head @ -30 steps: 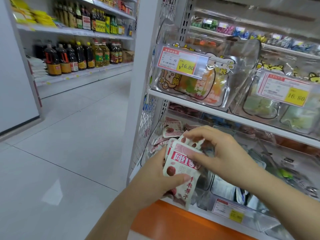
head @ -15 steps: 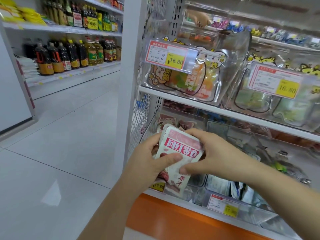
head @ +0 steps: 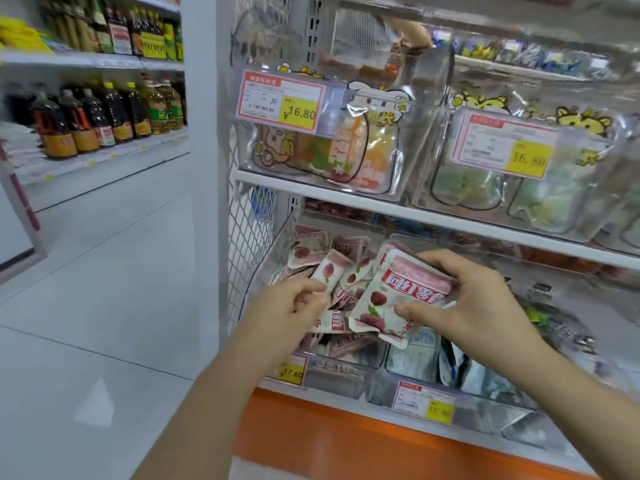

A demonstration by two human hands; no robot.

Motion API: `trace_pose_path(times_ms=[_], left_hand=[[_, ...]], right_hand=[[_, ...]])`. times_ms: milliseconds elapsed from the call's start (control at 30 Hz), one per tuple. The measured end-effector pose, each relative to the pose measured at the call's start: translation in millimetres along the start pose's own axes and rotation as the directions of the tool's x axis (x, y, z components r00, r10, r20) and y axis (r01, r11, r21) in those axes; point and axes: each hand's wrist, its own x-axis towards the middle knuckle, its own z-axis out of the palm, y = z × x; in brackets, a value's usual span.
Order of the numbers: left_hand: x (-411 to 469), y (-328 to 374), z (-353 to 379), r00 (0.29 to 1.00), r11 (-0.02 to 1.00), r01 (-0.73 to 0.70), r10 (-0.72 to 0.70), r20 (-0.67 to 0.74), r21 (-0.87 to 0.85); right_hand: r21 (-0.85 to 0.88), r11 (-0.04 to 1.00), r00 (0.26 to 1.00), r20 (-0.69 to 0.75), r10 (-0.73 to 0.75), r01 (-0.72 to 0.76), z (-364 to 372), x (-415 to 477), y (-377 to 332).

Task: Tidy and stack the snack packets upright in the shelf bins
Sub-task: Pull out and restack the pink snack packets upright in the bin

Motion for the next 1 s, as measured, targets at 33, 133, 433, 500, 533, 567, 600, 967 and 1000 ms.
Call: trace_pose_path(times_ms=[33,133,433,500,533,567,600,967,1000], left_hand=[[0.8,-6.7,-0.4,0.998,0.996,0.020,-0.025,0.050,0.088],[-0.8,-16.0,2.2,0.981,0.955,0.037,-0.091,0.173,0.294],[27.9,23.4,19.2,0.772,0.917,-0.136,-0.139,0.620,0.374],[32.3,22.1,23.0,0.685,0.859,-0.213,-0.210,0.698,0.467],[32.4,18.7,24.8,0.638,0.814,-0.251,-0.268,0.722,0.524],[32.2,14.4,26.8,0.600,0.766,-0.289,-0.322,0.732,0.574],[31.5,8.1,28.7,0.576,0.729,-0.320,-0.357,0.735,0.605],[12.8,-14.5,42.5,0.836,0.700,-0.329,-0.097,0.541,0.634],[11.3,-14.9,42.1,0.846,0.696,-0.331,-0.079,0.527,0.637]], right_hand=[[-0.008,1.000,1.000,-0.012,-0.012,0.012,-2.0,-4.4,3.8],[-0.037,0.999,0.999,-0.016,-0.036,0.035,-5.0,-15.2,11.4],[-0.079,0.996,0.999,0.008,-0.042,0.043,-13.8,-26.1,25.6],[-0.079,0.996,0.999,0.013,-0.038,0.039,-19.0,-28.4,29.2],[-0.075,0.997,0.999,0.017,-0.035,0.036,-21.8,-29.7,31.1],[-0.068,0.997,0.999,0.019,-0.030,0.032,-24.3,-31.3,33.0],[-0.067,0.997,0.999,0.022,-0.028,0.029,-26.0,-32.4,34.3],[-0.094,0.995,0.998,0.063,-0.027,0.033,-21.9,-42.6,41.0],[-0.100,0.994,0.998,0.065,-0.026,0.033,-21.8,-42.8,41.1]])
